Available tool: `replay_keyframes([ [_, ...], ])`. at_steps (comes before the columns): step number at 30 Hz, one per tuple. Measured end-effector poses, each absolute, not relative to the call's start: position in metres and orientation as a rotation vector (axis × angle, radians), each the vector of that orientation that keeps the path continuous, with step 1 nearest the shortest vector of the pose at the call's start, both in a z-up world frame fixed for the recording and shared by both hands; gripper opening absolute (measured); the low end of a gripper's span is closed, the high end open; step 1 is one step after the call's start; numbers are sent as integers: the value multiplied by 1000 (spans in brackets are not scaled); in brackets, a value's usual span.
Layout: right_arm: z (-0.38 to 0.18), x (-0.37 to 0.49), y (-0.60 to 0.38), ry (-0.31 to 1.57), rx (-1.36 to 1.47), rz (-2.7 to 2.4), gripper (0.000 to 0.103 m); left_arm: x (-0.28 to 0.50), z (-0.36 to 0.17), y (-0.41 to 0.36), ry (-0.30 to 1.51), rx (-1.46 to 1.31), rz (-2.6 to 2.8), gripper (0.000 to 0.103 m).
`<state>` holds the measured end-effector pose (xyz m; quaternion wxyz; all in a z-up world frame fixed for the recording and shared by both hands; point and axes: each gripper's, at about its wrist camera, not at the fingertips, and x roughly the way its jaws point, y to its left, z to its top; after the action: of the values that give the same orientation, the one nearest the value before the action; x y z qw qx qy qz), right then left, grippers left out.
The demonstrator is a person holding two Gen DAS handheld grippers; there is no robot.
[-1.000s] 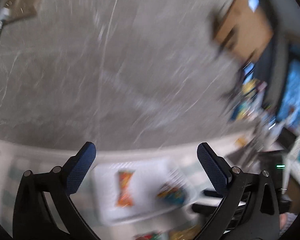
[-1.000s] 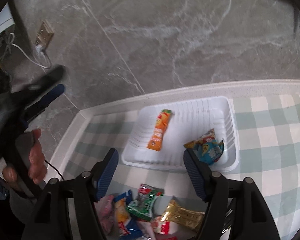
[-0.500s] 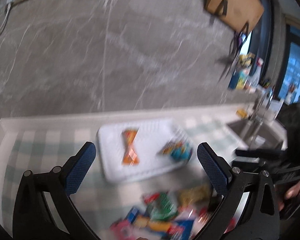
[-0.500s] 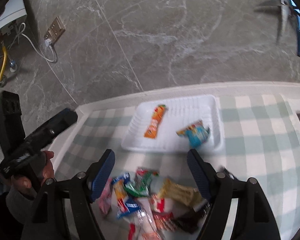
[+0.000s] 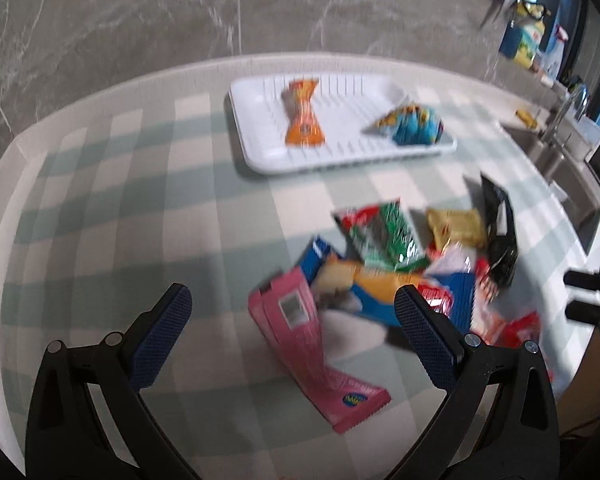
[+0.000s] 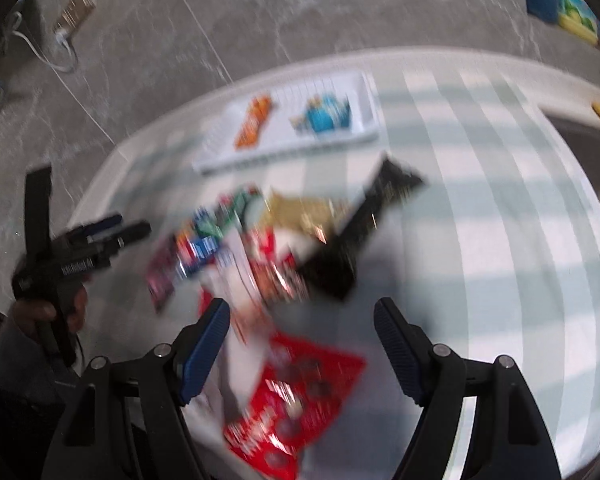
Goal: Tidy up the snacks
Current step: 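Lift both tools away from the tray back toward the snack pile, then grasp pink wafer packet with left tool while right tool grasps red Mylikes bag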
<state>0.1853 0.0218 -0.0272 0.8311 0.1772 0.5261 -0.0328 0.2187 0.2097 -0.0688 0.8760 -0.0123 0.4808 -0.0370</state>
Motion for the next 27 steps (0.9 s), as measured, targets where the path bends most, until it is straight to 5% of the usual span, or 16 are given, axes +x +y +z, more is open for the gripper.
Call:
replay_keyframes([
  [16,-70,167,55,1280,345,-84,72,228,-98,203,1114,-11,-25,99],
  [19,-72,167,56,1288,338,-88,67,230,-107,204,1151,1,-27,72],
  [27,-69,167,53,1269,367,-58,42,228,-106,211,1127,-3,-68,27],
])
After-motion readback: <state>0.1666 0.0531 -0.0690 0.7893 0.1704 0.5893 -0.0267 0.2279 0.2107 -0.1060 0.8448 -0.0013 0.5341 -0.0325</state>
